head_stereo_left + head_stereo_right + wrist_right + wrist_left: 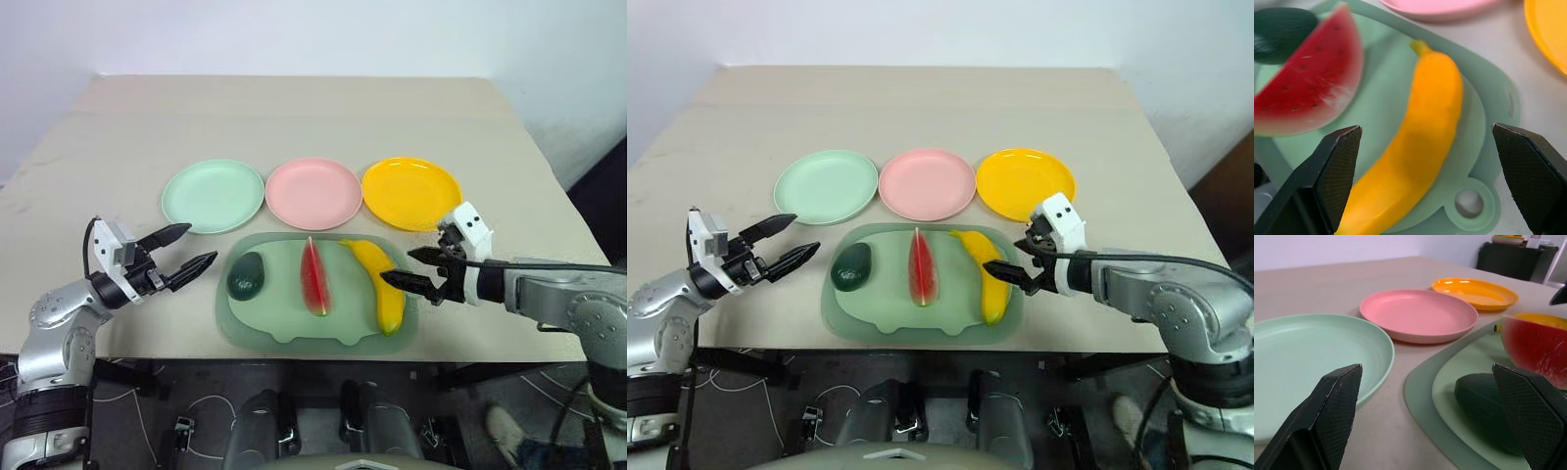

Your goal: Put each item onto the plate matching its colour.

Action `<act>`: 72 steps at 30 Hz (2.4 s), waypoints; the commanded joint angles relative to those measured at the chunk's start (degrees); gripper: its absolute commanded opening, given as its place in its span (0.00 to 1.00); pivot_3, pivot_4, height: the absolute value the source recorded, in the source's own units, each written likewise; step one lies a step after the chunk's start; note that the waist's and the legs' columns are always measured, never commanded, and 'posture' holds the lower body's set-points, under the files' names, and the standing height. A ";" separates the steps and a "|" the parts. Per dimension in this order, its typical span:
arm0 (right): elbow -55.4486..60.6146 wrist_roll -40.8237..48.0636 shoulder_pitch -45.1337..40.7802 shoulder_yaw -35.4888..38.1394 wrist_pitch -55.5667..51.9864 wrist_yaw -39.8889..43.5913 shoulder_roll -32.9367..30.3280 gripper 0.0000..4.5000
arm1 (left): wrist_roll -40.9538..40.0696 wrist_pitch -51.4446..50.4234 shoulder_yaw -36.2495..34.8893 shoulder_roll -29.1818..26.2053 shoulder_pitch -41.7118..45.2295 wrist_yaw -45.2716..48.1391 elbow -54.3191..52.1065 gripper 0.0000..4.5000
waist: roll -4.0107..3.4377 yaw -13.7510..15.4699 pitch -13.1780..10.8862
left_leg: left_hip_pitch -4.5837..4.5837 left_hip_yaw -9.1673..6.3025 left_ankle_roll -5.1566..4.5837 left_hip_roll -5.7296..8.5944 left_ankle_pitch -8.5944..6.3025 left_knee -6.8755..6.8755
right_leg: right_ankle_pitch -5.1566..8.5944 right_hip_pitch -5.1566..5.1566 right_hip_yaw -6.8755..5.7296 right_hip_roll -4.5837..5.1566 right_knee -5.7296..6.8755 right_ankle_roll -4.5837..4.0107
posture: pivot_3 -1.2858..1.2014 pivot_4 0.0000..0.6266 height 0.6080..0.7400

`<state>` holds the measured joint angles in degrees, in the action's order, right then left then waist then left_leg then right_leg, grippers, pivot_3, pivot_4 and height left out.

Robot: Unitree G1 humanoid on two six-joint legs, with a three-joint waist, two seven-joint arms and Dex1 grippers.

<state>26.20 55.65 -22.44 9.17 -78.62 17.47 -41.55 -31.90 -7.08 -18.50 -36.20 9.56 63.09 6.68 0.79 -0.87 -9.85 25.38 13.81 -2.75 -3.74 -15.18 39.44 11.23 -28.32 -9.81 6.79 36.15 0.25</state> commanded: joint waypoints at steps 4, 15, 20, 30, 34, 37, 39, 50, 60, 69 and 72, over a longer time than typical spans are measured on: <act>-3.15 -1.45 -5.53 -0.01 -9.11 -5.78 6.22 1.00 | -0.48 -0.09 1.81 -0.11 1.45 1.20 -3.19 0.99 | -0.01 -0.11 0.00 | 0.02 0.03 0.00 0.00 0.00 0.00 | -0.01 -0.01 0.01 0.00 0.01 0.01 | 0.52 0.24 0.67; -3.15 -6.17 -8.17 -2.39 -13.88 -7.00 10.61 1.00 | -1.80 -3.18 5.03 -1.48 0.24 4.79 -8.94 0.99 | -0.03 -0.28 0.01 | 0.02 0.09 0.01 -0.01 0.01 -0.02 | -0.01 -0.04 0.03 -0.02 0.05 0.02 | 0.52 0.24 0.67; -3.43 -9.20 -8.22 -3.11 -13.84 -6.97 11.01 0.80 | -1.54 -2.94 5.85 -1.95 0.83 6.12 -8.31 1.00 | -0.03 -0.30 0.02 | 0.01 0.13 0.02 -0.01 0.01 -0.06 | -0.01 -0.07 0.05 -0.02 0.05 0.02 | 0.52 0.24 0.67; 1.41 -8.52 -10.15 -1.98 -13.77 -2.07 5.87 0.41 | -2.26 -3.70 6.03 -1.82 2.37 8.28 -7.63 1.00 | -0.05 -0.12 0.02 | 0.03 0.15 0.03 0.00 0.01 -0.08 | 0.00 -0.08 0.06 0.00 0.02 0.01 | 0.52 0.24 0.67; -1.88 -9.76 -16.51 -0.10 -13.83 -1.05 4.19 0.41 | -1.93 -3.09 6.10 -1.30 2.80 8.34 -6.79 1.00 | -0.06 -0.71 0.01 | 0.02 0.18 0.07 -0.01 0.04 -0.13 | 0.00 -0.14 0.10 -0.04 0.04 0.01 | 0.52 0.24 0.67; -7.53 -12.00 -22.53 -0.07 -12.60 -0.29 3.13 0.41 | -1.73 -2.80 6.38 -0.72 2.69 7.95 -6.88 1.00 | -0.06 -1.19 0.00 | 0.01 0.18 0.10 -0.01 0.06 -0.20 | -0.01 -0.16 0.09 -0.04 0.05 0.01 | 0.52 0.24 0.67; -13.14 -14.64 -26.07 -1.30 -9.57 0.23 2.50 0.41 | -1.54 -2.57 6.50 -0.30 2.52 7.71 -6.98 1.00 | -0.06 -1.37 0.00 | 0.02 0.18 0.10 -0.01 0.06 -0.21 | -0.01 -0.17 0.09 -0.04 0.04 0.02 | 0.52 0.24 0.67; -65.17 -38.16 -42.30 -16.04 30.44 8.66 7.77 0.41 | -1.65 -2.53 6.16 0.61 1.61 6.30 -8.01 1.00 | -0.08 -2.18 -0.01 | 0.00 0.36 0.11 0.00 0.09 -0.21 | -0.12 -0.21 0.11 -0.08 0.16 0.23 | 0.52 0.24 0.67; -91.00 -46.93 -51.58 -14.66 47.20 12.26 14.10 0.41 | -2.24 -3.21 4.60 -0.69 -0.23 4.76 -10.44 1.00 | -0.11 -3.19 -0.03 | -0.03 0.35 0.14 0.00 0.12 -0.19 | -0.03 -0.24 0.11 -0.05 0.43 0.39 | 0.52 0.24 0.67; -88.90 -49.83 -53.30 -13.66 45.76 16.91 14.04 1.00 | -2.50 -4.29 4.46 -0.73 -0.89 3.10 -11.95 1.00 | -0.12 -3.14 -0.03 | -0.06 0.34 0.16 0.02 0.13 -0.04 | 0.00 -0.33 0.17 0.04 0.82 0.41 | 0.52 0.24 0.67; -77.14 -47.72 -52.22 -12.59 35.31 19.97 11.81 1.00 | -2.59 -4.14 4.00 -1.12 -0.78 3.44 -11.30 1.00 | -0.16 -3.12 -0.06 | -0.04 0.33 0.16 0.01 0.13 0.02 | 0.00 -0.38 0.19 0.07 0.90 0.40 | 0.52 0.24 0.67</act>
<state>-60.07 6.21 -72.84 -5.17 -37.82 35.46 -27.52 -33.27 -11.84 -12.62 -36.12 8.69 66.20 -3.52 0.63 -3.99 -9.91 25.40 14.14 -2.59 -3.73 -15.05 39.48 11.23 -28.76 -9.61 6.88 37.08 0.65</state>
